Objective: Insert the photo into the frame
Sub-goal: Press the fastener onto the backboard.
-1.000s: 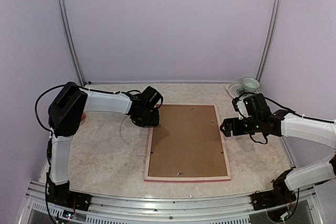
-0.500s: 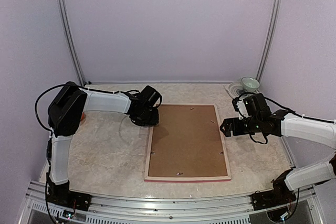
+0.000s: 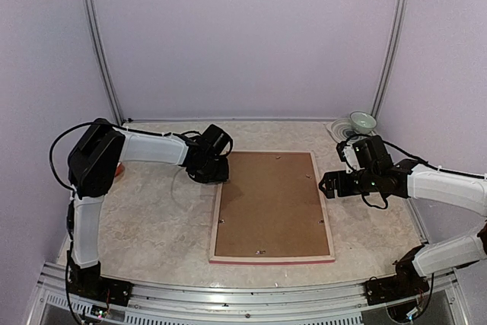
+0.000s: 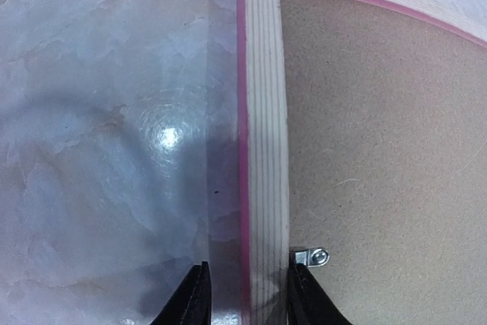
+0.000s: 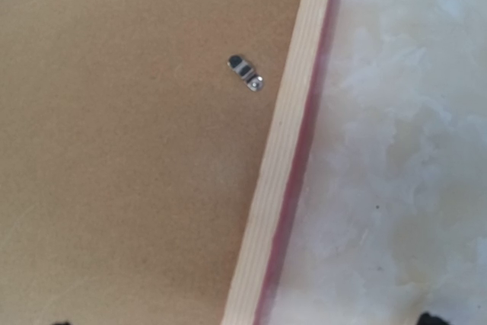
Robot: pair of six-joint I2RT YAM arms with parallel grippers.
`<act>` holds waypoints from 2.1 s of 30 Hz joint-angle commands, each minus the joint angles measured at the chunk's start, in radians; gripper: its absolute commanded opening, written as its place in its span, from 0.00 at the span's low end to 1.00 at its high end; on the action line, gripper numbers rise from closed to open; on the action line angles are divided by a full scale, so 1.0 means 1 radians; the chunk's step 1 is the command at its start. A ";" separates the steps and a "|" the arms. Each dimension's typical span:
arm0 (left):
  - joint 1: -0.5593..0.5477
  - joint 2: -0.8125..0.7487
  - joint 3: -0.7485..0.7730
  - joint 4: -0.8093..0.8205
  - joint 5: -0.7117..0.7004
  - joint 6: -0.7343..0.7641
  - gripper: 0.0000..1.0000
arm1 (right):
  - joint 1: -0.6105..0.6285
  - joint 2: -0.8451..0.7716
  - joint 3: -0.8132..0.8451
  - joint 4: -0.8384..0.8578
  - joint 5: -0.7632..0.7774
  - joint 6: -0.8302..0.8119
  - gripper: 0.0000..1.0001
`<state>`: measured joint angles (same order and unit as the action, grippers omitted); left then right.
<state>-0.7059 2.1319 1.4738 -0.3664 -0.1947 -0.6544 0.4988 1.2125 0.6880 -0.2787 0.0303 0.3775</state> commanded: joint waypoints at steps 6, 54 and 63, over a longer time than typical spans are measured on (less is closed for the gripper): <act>0.026 -0.132 -0.059 -0.032 -0.025 -0.002 0.47 | -0.006 0.052 0.038 -0.001 0.002 -0.007 0.99; -0.052 -0.217 -0.339 0.160 -0.022 0.015 0.50 | -0.120 0.688 0.487 0.028 -0.077 -0.039 0.65; -0.052 -0.206 -0.343 0.166 -0.019 0.010 0.49 | -0.120 0.716 0.488 0.034 -0.105 -0.032 0.62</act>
<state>-0.7589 1.9343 1.1503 -0.1875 -0.2073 -0.6376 0.3813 1.8980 1.1625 -0.2577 -0.0528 0.3408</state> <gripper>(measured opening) 0.494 0.627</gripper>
